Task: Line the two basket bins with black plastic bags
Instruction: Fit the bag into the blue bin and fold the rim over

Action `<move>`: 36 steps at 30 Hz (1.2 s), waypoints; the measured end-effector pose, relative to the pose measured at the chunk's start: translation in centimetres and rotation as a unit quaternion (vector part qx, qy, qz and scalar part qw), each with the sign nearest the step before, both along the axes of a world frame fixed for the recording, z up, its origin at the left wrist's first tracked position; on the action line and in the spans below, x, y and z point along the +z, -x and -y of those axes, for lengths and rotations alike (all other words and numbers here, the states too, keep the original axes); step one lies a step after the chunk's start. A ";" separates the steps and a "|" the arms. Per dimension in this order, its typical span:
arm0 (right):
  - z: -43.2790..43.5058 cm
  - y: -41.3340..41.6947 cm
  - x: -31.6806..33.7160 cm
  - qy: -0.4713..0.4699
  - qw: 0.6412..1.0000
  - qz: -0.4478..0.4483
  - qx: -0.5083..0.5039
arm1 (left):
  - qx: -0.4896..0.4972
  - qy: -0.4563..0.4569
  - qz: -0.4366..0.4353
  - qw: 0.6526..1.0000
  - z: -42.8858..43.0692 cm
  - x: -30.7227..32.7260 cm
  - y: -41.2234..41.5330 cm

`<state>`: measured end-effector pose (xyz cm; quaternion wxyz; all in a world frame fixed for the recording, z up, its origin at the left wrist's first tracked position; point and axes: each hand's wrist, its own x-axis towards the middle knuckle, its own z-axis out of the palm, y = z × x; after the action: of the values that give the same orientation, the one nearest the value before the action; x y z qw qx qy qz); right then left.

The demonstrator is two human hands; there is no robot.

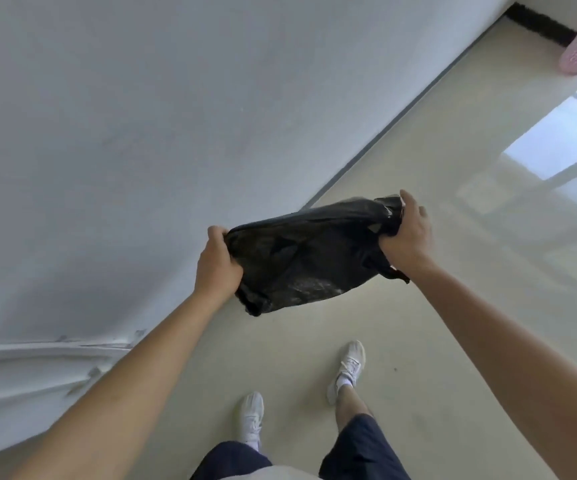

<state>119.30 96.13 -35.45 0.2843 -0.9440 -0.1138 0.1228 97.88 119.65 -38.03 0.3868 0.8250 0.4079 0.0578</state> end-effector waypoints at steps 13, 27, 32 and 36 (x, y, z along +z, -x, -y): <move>-5.4 -4.7 -29.0 -0.009 0.970 -0.220 0.105 | 0.310 0.212 -0.006 0.927 4.0 -26.2 -5.6; -12.3 -2.3 -43.0 -0.042 0.969 -0.149 0.194 | 0.338 0.272 0.092 0.897 0.4 -41.6 -4.1; -14.9 -2.6 -50.6 0.031 0.950 -0.162 0.266 | 0.266 0.305 0.084 0.911 -0.9 -47.8 -4.7; -16.9 -2.9 -55.9 0.187 0.906 -0.126 0.358 | 0.112 0.217 0.020 0.970 -2.6 -51.9 -6.8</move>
<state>122.17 113.07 -91.35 0.0516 -0.8521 -0.3827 0.3532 104.68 122.27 -89.98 0.5559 0.6692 0.4924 0.0277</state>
